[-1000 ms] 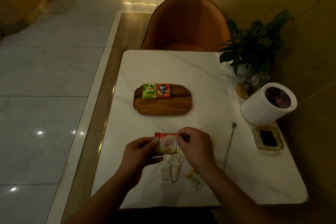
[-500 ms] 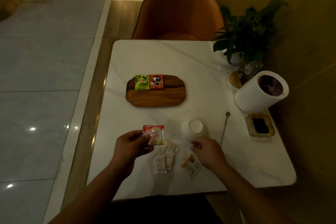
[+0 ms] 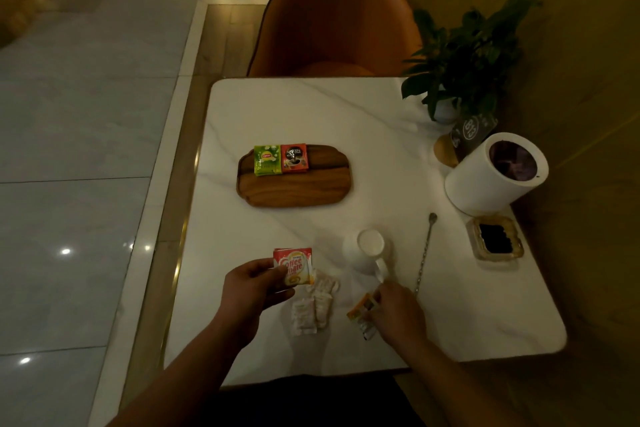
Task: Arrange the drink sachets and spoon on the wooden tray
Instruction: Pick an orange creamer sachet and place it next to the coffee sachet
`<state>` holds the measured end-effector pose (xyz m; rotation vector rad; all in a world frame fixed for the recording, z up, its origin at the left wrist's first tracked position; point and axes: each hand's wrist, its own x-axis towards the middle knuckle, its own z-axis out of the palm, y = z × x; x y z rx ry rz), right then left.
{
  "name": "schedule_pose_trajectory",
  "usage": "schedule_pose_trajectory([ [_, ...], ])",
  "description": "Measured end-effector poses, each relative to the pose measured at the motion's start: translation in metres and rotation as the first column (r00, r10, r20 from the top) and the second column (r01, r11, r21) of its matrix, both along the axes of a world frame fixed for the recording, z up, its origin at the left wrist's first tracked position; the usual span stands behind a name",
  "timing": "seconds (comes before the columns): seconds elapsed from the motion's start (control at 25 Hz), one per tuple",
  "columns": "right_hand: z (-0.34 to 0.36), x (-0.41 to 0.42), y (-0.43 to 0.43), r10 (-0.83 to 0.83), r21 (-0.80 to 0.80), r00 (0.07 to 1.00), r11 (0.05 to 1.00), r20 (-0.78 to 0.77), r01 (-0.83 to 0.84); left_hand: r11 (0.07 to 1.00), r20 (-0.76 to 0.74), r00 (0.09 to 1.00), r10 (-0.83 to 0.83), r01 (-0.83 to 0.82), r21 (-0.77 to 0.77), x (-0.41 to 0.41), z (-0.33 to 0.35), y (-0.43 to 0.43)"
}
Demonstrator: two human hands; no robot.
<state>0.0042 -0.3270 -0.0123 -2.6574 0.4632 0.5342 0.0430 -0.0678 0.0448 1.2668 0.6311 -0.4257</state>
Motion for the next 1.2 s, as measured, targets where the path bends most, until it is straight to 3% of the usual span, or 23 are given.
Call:
schedule_pose_trajectory([
  [0.12, 0.004, -0.002, 0.001, -0.092, 0.063, 0.995, 0.994, 0.028, 0.090, 1.000, -0.001, 1.000, 0.002, -0.002, 0.005, 0.000, 0.000, -0.001],
  [0.24, 0.013, -0.005, 0.004, -0.246, 0.249, 0.969, 0.939, 0.012, 0.235, 1.000, -0.009, 1.000, -0.005, 0.005, 0.012, -0.001, -0.001, -0.002],
  [0.28, 0.018, -0.004, 0.004, -0.350, 0.372, 0.937, 0.869, -0.003, 0.326, 1.000, -0.016, 1.000, -0.009, 0.010, 0.021, -0.002, -0.002, -0.003],
  [0.36, 0.033, 0.002, 0.008, -0.564, 0.632, 0.823, 0.613, -0.069, 0.473, 0.999, -0.032, 0.999, -0.013, 0.014, 0.040, -0.003, -0.003, -0.005],
  [0.4, 0.043, 0.008, 0.010, -0.629, 0.711, 0.774, 0.510, -0.076, 0.484, 0.999, -0.040, 0.999, -0.014, 0.016, 0.048, -0.003, -0.003, -0.006],
  [0.44, 0.052, 0.014, 0.013, -0.661, 0.752, 0.749, 0.470, -0.047, 0.462, 0.998, -0.047, 0.999, -0.017, 0.019, 0.056, -0.002, -0.003, -0.007],
  [0.48, 0.061, 0.021, 0.017, -0.668, 0.775, 0.744, 0.474, 0.007, 0.419, 0.998, -0.049, 0.999, -0.023, 0.026, 0.061, -0.001, -0.003, -0.009],
  [0.56, 0.078, 0.031, 0.026, -0.597, 0.748, 0.777, 0.604, 0.198, 0.274, 0.996, -0.039, 0.998, -0.048, 0.051, 0.067, 0.002, -0.001, -0.013],
  [0.64, 0.088, 0.035, 0.037, -0.407, 0.609, 0.803, 0.790, 0.436, 0.070, 0.996, -0.032, 0.998, -0.058, 0.060, 0.072, 0.005, 0.003, -0.017],
  [0.72, 0.091, 0.033, 0.047, -0.137, 0.395, 0.770, 0.905, 0.623, -0.159, 0.997, -0.027, 0.999, -0.041, 0.042, 0.057, 0.006, 0.007, -0.020],
  [0.8, 0.086, 0.029, 0.051, 0.087, 0.241, 0.714, 0.907, 0.695, -0.344, 0.999, -0.016, 0.999, -0.043, 0.043, 0.023, 0.007, 0.011, -0.021],
  [0.88, 0.080, 0.024, 0.053, 0.173, 0.210, 0.706, 0.882, 0.687, -0.422, 0.998, -0.015, 0.998, -0.053, 0.053, -0.018, 0.006, 0.013, -0.020],
  [1.04, 0.076, 0.019, 0.057, 0.117, 0.301, 0.790, 0.883, 0.602, -0.360, 0.997, -0.015, 0.998, -0.053, 0.052, -0.053, 0.004, 0.015, -0.022],
  [1.2, 0.080, 0.028, 0.060, -0.144, 0.495, 0.826, 0.850, 0.545, -0.179, 0.997, 0.000, 0.999, -0.053, 0.053, -0.063, 0.005, 0.016, -0.025],
])
